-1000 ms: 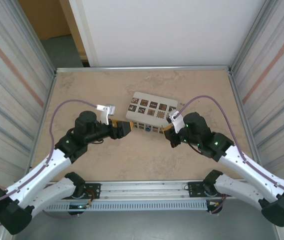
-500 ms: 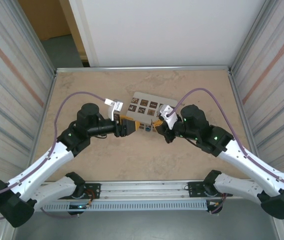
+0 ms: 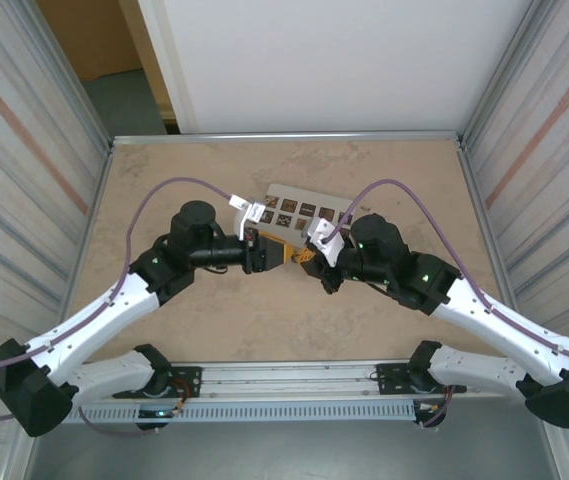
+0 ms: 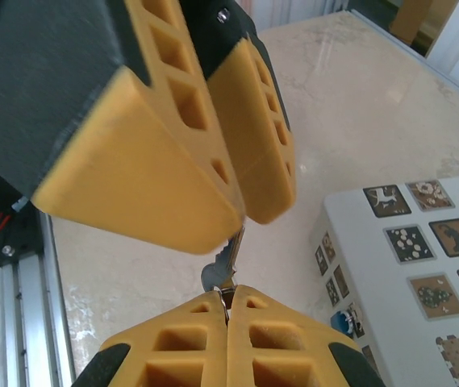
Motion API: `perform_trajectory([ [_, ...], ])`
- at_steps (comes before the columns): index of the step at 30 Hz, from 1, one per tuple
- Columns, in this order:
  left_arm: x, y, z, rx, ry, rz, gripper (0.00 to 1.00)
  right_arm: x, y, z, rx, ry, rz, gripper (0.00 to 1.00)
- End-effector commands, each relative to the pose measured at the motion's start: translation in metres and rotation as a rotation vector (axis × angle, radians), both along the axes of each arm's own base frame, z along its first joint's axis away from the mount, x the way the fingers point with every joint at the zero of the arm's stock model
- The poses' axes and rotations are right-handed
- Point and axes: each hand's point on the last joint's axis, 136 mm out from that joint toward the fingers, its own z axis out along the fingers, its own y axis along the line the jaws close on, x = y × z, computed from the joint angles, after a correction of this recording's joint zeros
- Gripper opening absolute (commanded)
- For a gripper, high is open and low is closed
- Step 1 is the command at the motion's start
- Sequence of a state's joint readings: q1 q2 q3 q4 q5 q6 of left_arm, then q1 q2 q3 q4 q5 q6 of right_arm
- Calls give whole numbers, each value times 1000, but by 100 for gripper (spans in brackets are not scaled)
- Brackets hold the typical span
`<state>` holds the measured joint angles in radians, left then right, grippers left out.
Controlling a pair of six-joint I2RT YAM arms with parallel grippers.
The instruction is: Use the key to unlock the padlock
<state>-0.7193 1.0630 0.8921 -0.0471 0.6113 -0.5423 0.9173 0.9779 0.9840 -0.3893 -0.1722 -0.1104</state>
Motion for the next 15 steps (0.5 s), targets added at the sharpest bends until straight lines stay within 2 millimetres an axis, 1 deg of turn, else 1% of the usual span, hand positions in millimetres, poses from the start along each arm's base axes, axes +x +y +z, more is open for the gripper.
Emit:
perform_trajectory([
  [1, -5, -6, 28, -57, -71, -43, 43, 2, 2, 19, 27, -45, -5, 0],
  [11, -6, -8, 27, -54, -70, -48, 19, 3, 3, 22, 37, -52, -11, 0],
  [15, -6, -8, 28, -55, -71, -46, 12, 4, 3, 22, 38, -52, -12, 0],
])
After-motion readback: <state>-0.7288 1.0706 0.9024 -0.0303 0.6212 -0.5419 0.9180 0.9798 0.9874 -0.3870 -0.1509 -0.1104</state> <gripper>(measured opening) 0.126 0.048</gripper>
